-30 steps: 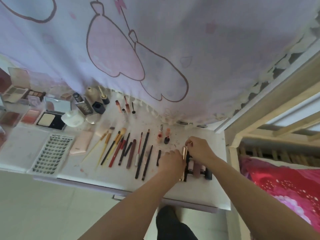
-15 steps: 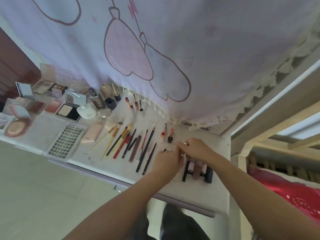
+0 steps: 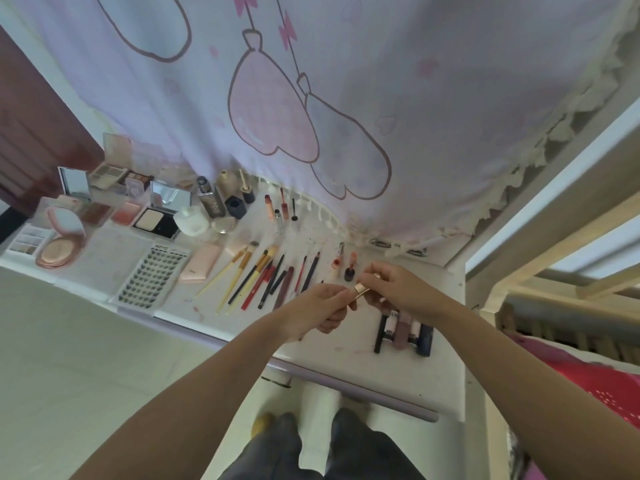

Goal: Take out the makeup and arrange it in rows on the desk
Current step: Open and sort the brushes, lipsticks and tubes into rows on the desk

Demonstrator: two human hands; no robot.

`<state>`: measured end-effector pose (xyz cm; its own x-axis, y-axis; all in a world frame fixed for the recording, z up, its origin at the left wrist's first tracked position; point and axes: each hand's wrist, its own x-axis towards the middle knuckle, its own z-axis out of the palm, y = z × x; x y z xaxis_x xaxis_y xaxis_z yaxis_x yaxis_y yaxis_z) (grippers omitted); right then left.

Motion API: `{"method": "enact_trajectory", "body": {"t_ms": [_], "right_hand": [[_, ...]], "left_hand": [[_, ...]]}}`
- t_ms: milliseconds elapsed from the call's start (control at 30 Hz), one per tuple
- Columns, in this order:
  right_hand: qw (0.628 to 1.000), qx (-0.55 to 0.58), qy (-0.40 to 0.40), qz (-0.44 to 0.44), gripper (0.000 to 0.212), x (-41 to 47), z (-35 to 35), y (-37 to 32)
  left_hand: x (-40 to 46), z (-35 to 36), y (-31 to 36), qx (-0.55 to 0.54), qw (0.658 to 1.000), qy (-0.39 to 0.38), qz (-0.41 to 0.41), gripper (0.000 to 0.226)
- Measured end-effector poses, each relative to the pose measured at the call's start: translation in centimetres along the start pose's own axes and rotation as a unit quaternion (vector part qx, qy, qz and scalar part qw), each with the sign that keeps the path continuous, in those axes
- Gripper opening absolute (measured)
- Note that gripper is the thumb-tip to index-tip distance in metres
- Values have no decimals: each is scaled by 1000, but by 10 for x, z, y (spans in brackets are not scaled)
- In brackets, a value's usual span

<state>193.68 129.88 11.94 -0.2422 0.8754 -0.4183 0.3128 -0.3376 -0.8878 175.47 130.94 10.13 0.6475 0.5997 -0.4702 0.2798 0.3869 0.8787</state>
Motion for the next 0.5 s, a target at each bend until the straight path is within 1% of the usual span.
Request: {"method": "enact_trajectory", "body": {"t_ms": [33,67,133,167,200,267,300,333,367,467,500], "right_hand": [[1000,0,-12,18,22,-1,-1,-2],[999,-14,-20,42,28,-3,-2,-4],[993,-78,-24,84,43,-4,-3,-9],[991,-99,-25,92,44,-4,-4,-11],[991,-101,-31,87,40,-5,-5,-12],[995,-69,-49,62,24,-6,-8,-12],[996,-44,-59,58,16,-7,-10,-12],[996,-21,-65,64,13,-8,-12,-12],[995,-15,-65,79,17,-8,-14,-13],[986,-77,-45,138,46,-7,-16,-17],[985,-78,-41,147,50,-6,-17,-18]], "left_hand": [[-1,-1,2,34,999,7,-1,28],[-2,-1,4,73,997,14,-2,28],[-2,1,7,139,990,24,-4,27],[-2,2,7,151,988,25,-6,27],[-3,2,7,140,990,23,-10,28],[-4,0,8,103,994,23,-15,28],[-4,-2,9,104,994,26,-16,28],[-4,-3,10,119,992,31,-15,28],[-3,-3,11,145,989,37,-13,28],[2,-2,13,225,973,50,-1,27],[4,-1,14,230,972,50,2,28]]}}
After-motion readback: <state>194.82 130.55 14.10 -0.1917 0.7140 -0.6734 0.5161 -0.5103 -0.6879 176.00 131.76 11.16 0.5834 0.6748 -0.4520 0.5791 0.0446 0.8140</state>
